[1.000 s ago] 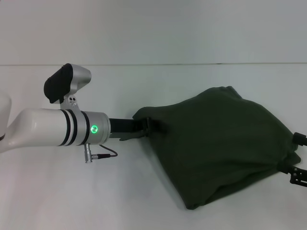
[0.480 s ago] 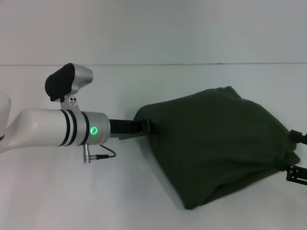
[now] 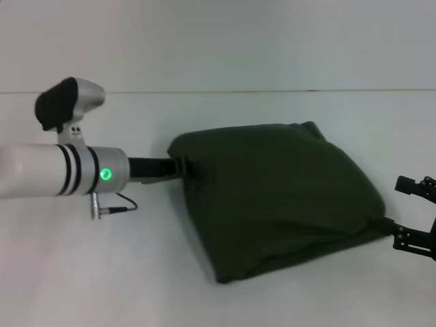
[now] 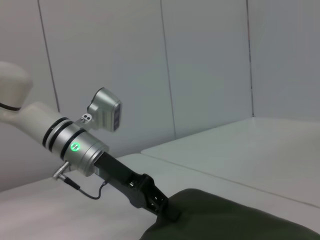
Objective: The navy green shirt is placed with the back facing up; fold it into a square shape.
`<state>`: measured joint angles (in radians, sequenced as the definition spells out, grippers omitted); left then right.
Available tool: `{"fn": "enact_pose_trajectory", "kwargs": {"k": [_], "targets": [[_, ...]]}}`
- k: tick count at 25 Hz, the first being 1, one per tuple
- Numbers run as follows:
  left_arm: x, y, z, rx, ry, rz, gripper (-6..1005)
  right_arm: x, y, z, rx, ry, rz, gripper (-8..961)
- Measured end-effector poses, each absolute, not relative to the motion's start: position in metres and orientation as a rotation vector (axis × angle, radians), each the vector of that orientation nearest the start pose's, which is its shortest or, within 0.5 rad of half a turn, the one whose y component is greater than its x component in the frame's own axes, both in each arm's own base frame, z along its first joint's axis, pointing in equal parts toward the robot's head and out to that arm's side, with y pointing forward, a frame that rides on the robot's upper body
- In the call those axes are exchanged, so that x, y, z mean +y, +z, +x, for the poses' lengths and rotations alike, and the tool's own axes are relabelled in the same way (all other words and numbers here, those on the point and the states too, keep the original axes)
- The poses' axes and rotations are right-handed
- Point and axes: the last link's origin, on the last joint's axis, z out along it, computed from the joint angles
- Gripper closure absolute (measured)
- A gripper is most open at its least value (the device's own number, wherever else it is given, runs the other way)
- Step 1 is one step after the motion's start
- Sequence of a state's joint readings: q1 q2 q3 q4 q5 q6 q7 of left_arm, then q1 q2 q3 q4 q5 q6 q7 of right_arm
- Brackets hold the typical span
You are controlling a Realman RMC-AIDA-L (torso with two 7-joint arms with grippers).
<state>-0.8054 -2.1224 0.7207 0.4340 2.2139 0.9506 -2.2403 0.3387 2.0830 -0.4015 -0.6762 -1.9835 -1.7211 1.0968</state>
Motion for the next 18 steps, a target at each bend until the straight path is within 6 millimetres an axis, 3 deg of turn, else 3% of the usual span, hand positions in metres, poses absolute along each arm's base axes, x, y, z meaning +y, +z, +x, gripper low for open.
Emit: {"fn": "enact_pose_trajectory", "kwargs": {"k": [6, 15, 18], "targets": [[0.424, -0.045, -0.25, -1.55, -0.442, -2.104, 934, 0.274, 0.032, 0.312, 0.486, 0.847, -2.486, 19], [0.424, -0.041, -0.253, -1.477, -0.484, -2.05, 936, 0.277, 0.024, 0.307, 0.471, 0.857, -2.508, 19], [0.423, -0.035, -0.255, -1.435, -0.503, -2.044, 848, 0.278, 0.022, 0.306, 0.462, 0.859, -2.51, 19]]}}
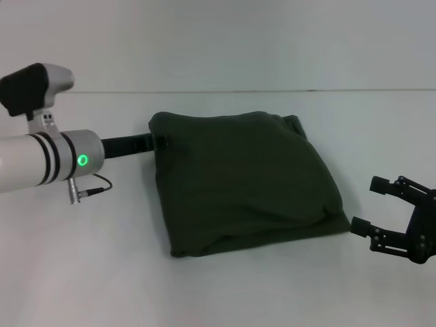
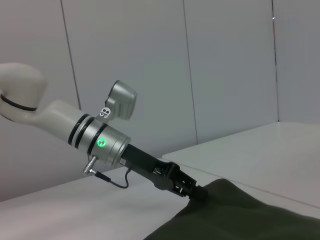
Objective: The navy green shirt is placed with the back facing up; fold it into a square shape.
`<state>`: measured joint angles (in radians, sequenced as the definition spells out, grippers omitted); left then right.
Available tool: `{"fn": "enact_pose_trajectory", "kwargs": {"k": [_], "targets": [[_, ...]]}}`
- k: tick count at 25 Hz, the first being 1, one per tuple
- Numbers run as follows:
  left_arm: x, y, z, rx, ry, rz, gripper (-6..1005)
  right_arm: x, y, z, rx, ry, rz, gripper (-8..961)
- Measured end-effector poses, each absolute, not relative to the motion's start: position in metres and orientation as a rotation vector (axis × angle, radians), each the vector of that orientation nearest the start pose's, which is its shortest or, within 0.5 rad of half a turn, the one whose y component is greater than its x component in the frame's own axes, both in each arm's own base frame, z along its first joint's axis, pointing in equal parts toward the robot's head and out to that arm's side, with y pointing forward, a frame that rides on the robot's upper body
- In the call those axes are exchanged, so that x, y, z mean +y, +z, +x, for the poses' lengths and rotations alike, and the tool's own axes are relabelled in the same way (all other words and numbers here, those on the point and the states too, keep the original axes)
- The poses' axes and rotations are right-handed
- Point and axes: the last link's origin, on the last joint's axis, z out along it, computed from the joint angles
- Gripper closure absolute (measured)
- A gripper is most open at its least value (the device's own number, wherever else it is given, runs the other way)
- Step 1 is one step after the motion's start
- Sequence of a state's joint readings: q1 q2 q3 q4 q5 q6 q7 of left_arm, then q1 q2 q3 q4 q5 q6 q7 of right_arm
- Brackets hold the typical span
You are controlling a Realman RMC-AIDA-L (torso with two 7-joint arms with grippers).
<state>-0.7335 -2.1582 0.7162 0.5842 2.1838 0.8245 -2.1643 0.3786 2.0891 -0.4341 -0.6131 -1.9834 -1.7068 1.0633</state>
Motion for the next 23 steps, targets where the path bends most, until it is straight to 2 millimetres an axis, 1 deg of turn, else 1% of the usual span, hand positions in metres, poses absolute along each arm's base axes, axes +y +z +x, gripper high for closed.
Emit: {"fn": "enact_pose_trajectory", "kwargs": {"k": [2, 5, 8, 10, 13, 16, 18, 21, 23], "targets": [[0.42, -0.031, -0.258, -1.406, -0.53, -2.046, 790, 0.279, 0.021, 0.306, 0.463, 0.858, -2.509, 19], [0.413, -0.023, -0.262, -1.36, -0.563, -2.08, 532, 0.28, 0.021, 0.306, 0.461, 0.85, -2.505, 19], [0.397, -0.015, -0.255, -1.211, -0.62, -2.237, 472, 0.281, 0.019, 0.307, 0.439, 0.846, -2.496, 19], [0.379, -0.011, -0.252, -1.063, -0.677, -2.358, 432, 0.28, 0.016, 0.307, 0.424, 0.851, -2.49, 19], [0.351, -0.005, -0.252, -0.881, -0.789, -2.46, 373, 0.279, 0.009, 0.308, 0.423, 0.855, -2.479, 19], [0.322, -0.001, -0.265, -0.721, -0.853, -2.509, 313, 0.275, 0.0, 0.311, 0.427, 0.852, -2.472, 19], [0.303, -0.001, -0.276, -0.647, -0.867, -2.518, 216, 0.269, -0.007, 0.315, 0.438, 0.846, -2.464, 19], [0.283, -0.005, -0.291, -0.614, -0.845, -2.521, 71, 0.262, -0.015, 0.323, 0.48, 0.815, -2.452, 19], [0.27, -0.014, -0.303, -0.621, -0.781, -2.554, 71, 0.259, -0.022, 0.328, 0.51, 0.783, -2.448, 19]]}}
